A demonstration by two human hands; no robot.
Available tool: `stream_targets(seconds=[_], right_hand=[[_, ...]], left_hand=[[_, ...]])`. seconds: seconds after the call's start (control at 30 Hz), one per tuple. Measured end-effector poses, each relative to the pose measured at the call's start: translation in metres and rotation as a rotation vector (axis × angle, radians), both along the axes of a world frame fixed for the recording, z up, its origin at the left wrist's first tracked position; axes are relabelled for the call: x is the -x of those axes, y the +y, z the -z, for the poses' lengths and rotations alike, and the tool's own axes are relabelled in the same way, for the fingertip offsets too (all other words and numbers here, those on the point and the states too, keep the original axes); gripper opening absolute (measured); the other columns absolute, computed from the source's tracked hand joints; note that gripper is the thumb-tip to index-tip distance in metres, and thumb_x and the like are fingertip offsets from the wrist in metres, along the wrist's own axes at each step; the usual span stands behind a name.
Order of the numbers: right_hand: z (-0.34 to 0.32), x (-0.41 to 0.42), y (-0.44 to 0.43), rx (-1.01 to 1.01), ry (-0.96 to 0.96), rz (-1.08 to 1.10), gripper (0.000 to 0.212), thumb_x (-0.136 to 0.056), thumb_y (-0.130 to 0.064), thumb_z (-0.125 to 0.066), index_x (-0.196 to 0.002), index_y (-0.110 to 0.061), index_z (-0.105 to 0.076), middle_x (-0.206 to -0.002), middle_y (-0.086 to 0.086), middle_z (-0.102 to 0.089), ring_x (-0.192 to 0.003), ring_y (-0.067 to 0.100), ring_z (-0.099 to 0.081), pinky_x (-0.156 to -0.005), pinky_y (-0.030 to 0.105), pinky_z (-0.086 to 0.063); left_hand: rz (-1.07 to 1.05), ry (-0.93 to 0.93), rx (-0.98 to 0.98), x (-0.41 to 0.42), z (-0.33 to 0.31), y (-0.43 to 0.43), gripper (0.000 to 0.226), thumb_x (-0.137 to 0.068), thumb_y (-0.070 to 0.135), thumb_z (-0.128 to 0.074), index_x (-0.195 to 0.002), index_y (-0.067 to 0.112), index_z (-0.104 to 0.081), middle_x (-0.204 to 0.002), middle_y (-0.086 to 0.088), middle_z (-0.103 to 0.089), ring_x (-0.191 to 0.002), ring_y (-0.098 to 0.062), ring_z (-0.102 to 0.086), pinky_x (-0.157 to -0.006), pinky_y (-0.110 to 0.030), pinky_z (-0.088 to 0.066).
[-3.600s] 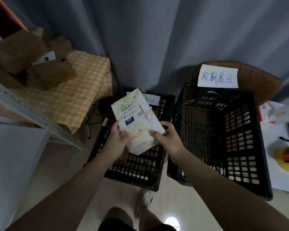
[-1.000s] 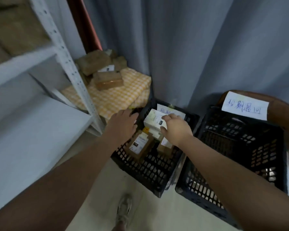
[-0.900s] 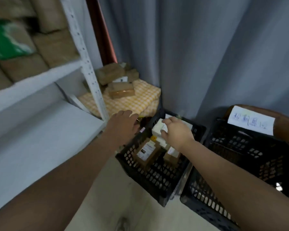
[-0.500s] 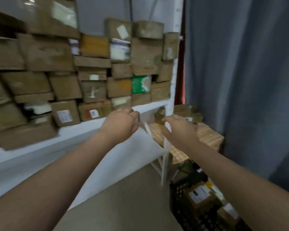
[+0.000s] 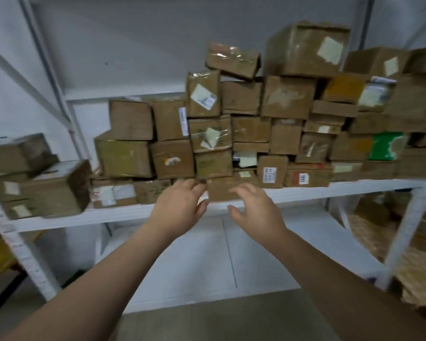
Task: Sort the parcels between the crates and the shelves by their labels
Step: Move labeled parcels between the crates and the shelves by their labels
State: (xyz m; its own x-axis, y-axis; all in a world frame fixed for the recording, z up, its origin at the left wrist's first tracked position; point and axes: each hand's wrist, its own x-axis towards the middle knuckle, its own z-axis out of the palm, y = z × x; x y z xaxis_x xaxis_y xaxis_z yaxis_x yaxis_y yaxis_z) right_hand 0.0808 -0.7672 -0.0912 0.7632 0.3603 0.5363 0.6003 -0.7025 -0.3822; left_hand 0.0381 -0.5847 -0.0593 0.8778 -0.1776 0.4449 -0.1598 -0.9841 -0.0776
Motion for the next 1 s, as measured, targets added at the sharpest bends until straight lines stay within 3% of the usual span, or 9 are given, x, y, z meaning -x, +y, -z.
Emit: stream_targets(seconds=[0.13, 0.43, 0.6, 0.67, 0.8, 0.9, 0.93, 1.0], right_hand=[[-0.002, 0.003, 0.089, -0.025, 0.007, -0.106, 0.038, -0.093, -0.030, -0.057, -0.130, -0.020, -0.054, -0.135, -0.002, -0.050, -0.126, 0.019, -0.042, -0.101, 0.033, -0.037], [-0.008, 0.005, 0.245, -0.017, -0.041, -0.302, 0.038, -0.093, -0.030, -0.056, -0.129, -0.022, -0.056, -0.142, -0.003, -0.045, -0.131, 0.017, -0.037, -0.106, 0.031, -0.029], [-0.029, -0.018, 0.275, -0.152, -0.340, -0.213, 0.035, -0.074, -0.013, -0.077, -0.108, -0.013, -0.070, -0.121, 0.012, -0.061, -0.113, 0.034, -0.057, -0.097, 0.052, -0.044], [-0.043, -0.036, 0.280, -0.214, -0.458, -0.135, 0.040, -0.072, -0.013, -0.079, -0.111, -0.012, -0.069, -0.121, 0.015, -0.059, -0.112, 0.035, -0.055, -0.097, 0.056, -0.042], [-0.079, -0.071, 0.285, -0.248, -0.587, 0.032, 0.059, -0.075, -0.029, -0.077, -0.128, -0.014, -0.056, -0.136, 0.019, -0.040, -0.127, 0.033, -0.032, -0.108, 0.057, -0.023], [-0.110, -0.094, 0.288, -0.143, -0.497, 0.173, 0.079, -0.081, -0.058, -0.061, -0.145, -0.023, -0.032, -0.150, 0.020, -0.024, -0.136, 0.032, -0.017, -0.112, 0.054, -0.009], [-0.118, -0.100, 0.290, -0.091, -0.454, 0.226, 0.081, -0.081, -0.068, -0.050, -0.147, -0.027, -0.026, -0.153, 0.018, -0.021, -0.137, 0.032, -0.016, -0.112, 0.053, -0.007], [-0.128, -0.108, 0.295, -0.031, -0.417, 0.321, 0.083, -0.077, -0.079, -0.037, -0.144, -0.029, -0.031, -0.152, 0.015, -0.025, -0.135, 0.034, -0.022, -0.109, 0.051, -0.011]], left_hand=[[-0.114, -0.002, 0.031, 0.030, 0.006, 0.085, 0.042, -0.096, 0.038, -0.045, -0.132, 0.019, -0.050, -0.129, -0.003, -0.054, -0.114, -0.026, -0.051, -0.090, -0.037, -0.044], [-0.314, -0.001, 0.140, 0.058, 0.021, 0.228, 0.049, -0.096, 0.044, -0.045, -0.142, 0.029, -0.039, -0.144, 0.005, -0.043, -0.124, -0.017, -0.045, -0.098, -0.030, -0.040], [-0.278, -0.114, 0.354, 0.029, 0.010, 0.264, 0.050, -0.094, 0.038, -0.053, -0.140, 0.020, -0.043, -0.140, 0.001, -0.046, -0.126, -0.016, -0.043, -0.102, -0.028, -0.036], [-0.219, -0.178, 0.374, 0.009, -0.006, 0.268, 0.053, -0.093, 0.035, -0.056, -0.141, 0.018, -0.041, -0.141, -0.001, -0.044, -0.128, -0.016, -0.041, -0.104, -0.028, -0.034], [-0.111, -0.288, 0.384, -0.033, -0.045, 0.267, 0.054, -0.093, 0.036, -0.053, -0.143, 0.022, -0.037, -0.147, -0.001, -0.035, -0.134, -0.016, -0.034, -0.106, -0.029, -0.031], [-0.075, -0.288, 0.282, -0.060, -0.064, 0.269, 0.050, -0.093, 0.042, -0.048, -0.139, 0.024, -0.043, -0.146, -0.003, -0.038, -0.133, -0.020, -0.035, -0.107, -0.035, -0.033], [-0.071, -0.278, 0.262, -0.066, -0.067, 0.271, 0.046, -0.094, 0.042, -0.047, -0.137, 0.024, -0.047, -0.143, -0.003, -0.042, -0.130, -0.021, -0.038, -0.105, -0.036, -0.035], [-0.045, -0.242, 0.282, -0.077, -0.067, 0.278, 0.039, -0.095, 0.042, -0.046, -0.128, 0.024, -0.056, -0.131, -0.001, -0.052, -0.119, -0.020, -0.047, -0.098, -0.035, -0.042]])
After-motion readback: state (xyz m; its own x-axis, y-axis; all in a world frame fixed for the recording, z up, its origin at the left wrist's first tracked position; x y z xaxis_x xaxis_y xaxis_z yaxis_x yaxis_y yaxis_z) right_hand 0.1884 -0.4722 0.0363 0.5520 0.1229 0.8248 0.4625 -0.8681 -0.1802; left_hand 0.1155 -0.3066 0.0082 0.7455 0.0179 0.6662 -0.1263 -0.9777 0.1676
